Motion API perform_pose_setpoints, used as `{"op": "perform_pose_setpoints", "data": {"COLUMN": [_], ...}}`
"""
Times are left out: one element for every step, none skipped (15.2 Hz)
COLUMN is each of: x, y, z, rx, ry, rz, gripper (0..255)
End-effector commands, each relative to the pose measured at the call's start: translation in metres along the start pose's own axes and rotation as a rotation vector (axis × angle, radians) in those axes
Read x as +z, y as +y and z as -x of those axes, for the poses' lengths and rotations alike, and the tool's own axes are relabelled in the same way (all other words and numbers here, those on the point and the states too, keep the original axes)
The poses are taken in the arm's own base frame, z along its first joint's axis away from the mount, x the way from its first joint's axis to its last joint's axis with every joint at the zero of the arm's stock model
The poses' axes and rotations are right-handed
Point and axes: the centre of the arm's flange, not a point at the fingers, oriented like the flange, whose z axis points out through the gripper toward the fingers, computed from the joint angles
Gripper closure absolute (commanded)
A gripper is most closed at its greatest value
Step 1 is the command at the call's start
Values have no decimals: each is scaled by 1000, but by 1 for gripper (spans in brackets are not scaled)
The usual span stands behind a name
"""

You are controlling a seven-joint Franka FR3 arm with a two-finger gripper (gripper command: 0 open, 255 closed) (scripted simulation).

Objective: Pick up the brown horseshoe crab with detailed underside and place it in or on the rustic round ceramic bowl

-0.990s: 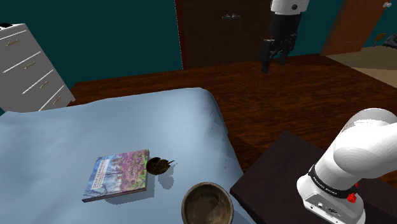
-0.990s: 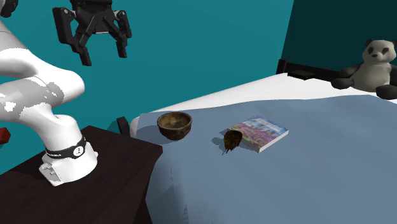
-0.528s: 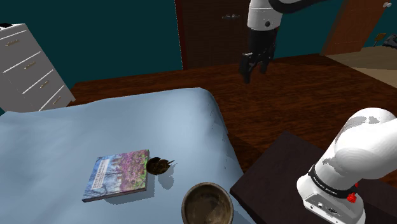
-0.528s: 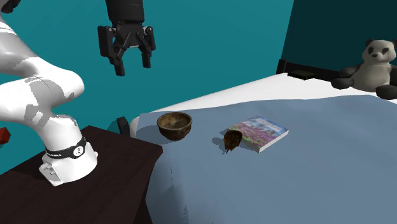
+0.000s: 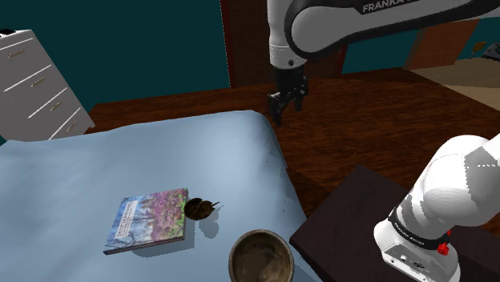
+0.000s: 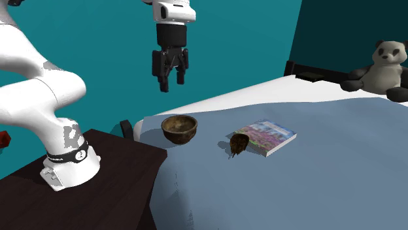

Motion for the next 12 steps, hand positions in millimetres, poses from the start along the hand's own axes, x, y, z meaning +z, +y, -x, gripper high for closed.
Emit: {"op": "perform_pose_setpoints", "data": {"x": [13, 20, 26, 33, 39, 46, 53, 60, 67, 74, 81, 88], "y": [-23, -33, -44, -55, -66, -76, -87, -98, -109, -120, -130, -141], "z": [-14, -20, -26, -33, -39, -45, -50, -56, -62, -67, -73, -78], "rx": [-19, -28, -37, -46, -56, -65, -74, -83, -93, -102, -111, -120], "ry": [0, 0, 0, -1, -1, -1, -2, -2, -2, -3, -3, -3], "rz": [14, 21, 28, 35, 42, 49, 57, 64, 71, 78, 85, 92], "gripper": [0, 0, 0, 0, 0, 0, 0, 0, 0, 0, 0, 0]}}
